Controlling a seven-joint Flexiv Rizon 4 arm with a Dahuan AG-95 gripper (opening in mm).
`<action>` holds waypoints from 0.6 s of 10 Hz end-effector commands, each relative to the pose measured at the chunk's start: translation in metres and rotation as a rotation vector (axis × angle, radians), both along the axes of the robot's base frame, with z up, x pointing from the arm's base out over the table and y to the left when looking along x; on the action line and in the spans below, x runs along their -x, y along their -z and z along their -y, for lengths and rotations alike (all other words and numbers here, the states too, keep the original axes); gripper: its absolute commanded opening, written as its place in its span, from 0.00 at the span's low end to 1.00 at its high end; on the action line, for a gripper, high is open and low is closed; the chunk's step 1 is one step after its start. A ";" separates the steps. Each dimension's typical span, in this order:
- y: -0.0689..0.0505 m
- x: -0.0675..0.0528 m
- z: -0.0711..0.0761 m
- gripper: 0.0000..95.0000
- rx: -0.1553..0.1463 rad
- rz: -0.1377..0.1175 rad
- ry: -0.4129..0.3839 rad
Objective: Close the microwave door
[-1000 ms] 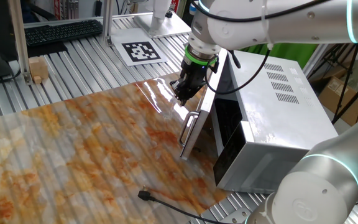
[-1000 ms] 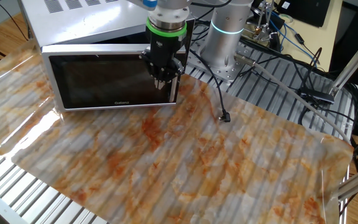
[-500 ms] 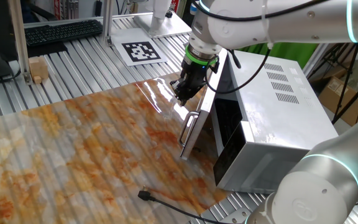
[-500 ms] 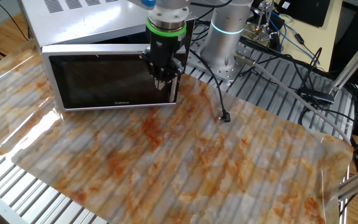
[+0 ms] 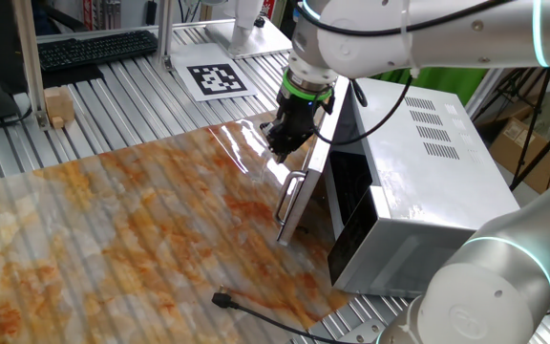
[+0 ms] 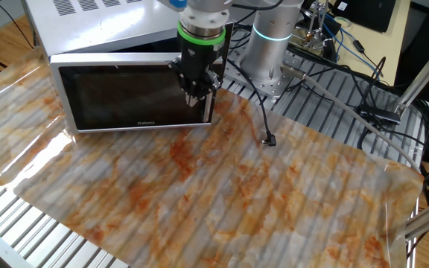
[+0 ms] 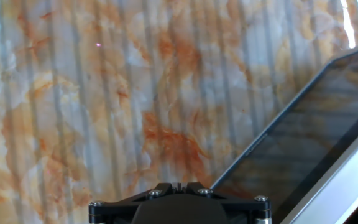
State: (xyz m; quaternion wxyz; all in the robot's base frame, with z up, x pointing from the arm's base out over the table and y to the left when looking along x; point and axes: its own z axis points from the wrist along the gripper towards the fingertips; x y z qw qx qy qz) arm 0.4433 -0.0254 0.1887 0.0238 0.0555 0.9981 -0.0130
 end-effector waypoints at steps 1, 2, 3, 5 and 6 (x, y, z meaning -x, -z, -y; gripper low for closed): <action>0.000 0.000 0.000 0.00 0.021 -0.017 0.036; 0.000 0.000 0.000 0.00 0.023 -0.032 0.057; 0.000 0.000 0.000 0.00 0.023 -0.041 0.068; 0.000 0.000 0.000 0.00 0.018 -0.043 0.087; 0.000 0.000 0.000 0.00 0.014 -0.045 0.089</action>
